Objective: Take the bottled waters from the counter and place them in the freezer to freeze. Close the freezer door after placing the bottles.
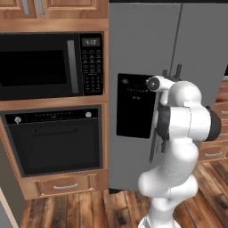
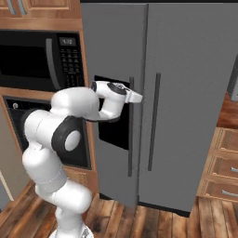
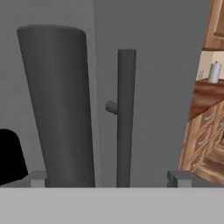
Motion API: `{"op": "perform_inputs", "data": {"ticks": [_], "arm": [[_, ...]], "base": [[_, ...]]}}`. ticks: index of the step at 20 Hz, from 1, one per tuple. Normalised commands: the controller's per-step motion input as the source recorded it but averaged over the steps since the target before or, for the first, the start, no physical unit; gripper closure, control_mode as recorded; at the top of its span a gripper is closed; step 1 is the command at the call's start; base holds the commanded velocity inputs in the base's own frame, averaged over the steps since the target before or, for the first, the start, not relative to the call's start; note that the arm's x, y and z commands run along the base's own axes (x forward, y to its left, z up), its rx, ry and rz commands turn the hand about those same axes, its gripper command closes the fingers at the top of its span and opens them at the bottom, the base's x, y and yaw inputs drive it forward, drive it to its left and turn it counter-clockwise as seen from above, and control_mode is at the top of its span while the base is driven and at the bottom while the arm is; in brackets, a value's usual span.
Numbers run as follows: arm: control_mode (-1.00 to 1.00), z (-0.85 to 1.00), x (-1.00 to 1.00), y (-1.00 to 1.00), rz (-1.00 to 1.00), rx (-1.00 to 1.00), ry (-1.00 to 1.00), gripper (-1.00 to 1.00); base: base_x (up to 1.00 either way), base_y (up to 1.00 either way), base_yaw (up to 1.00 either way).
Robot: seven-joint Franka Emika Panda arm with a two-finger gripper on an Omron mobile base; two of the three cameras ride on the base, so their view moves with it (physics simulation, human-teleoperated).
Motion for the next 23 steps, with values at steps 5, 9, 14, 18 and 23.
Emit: {"op": "perform_inputs", "data": {"ticks": [5,9,14,18,23], "arm": [[-1.00,-0.08,0.98,-0.78,0.02,0.06,0.07,-1.00],[-1.00,-0.08,1.00,-0.65,0.01,0.08,0.06,-1.00],[-1.00,-0.14,0.82,-0.54,0.04,0.05,0.01,-1.00],[-1.00,0.00,0.02,-0.05,0.00,0.00,0.00,-1.00],[-1.00,0.00,0.00,0.00,0.00,0.00,0.00,-1.00]], "base": [[0.00,0.00,0.00],[0.00,0.00,0.00],[0.00,0.00,0.00],[0.00,0.00,0.00],[0.00,0.00,0.00]]}}
